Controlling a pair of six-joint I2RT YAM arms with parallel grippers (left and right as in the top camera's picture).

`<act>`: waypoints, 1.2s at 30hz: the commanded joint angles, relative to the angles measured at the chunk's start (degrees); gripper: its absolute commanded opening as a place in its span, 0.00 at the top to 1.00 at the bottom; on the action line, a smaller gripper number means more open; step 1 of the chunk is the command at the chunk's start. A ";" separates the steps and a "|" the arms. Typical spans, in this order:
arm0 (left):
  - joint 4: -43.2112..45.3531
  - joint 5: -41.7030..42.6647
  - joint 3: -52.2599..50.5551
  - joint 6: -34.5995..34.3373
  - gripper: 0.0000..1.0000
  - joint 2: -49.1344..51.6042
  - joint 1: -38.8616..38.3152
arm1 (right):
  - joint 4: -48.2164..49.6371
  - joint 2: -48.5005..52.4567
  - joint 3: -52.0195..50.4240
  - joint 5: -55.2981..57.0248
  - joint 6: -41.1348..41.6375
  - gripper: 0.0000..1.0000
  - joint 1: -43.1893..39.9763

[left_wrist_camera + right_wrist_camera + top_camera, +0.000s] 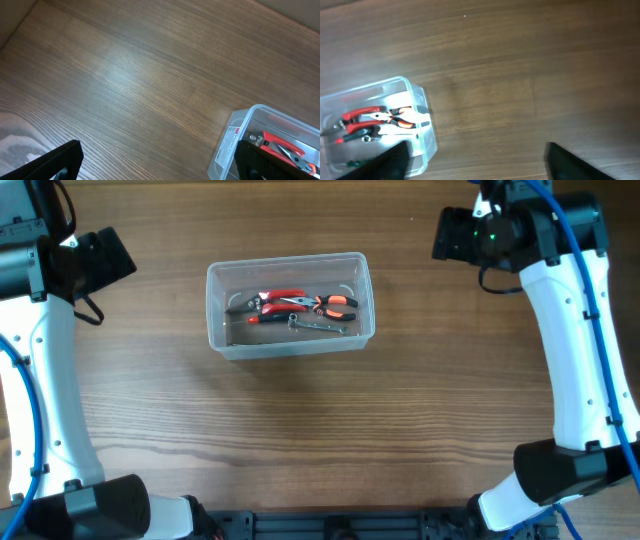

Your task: Pack container

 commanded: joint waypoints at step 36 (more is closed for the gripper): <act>0.17 -0.68 0.04 0.04 0.00 0.22 0.24 | -0.33 -1.97 -0.20 1.73 1.42 0.00 0.04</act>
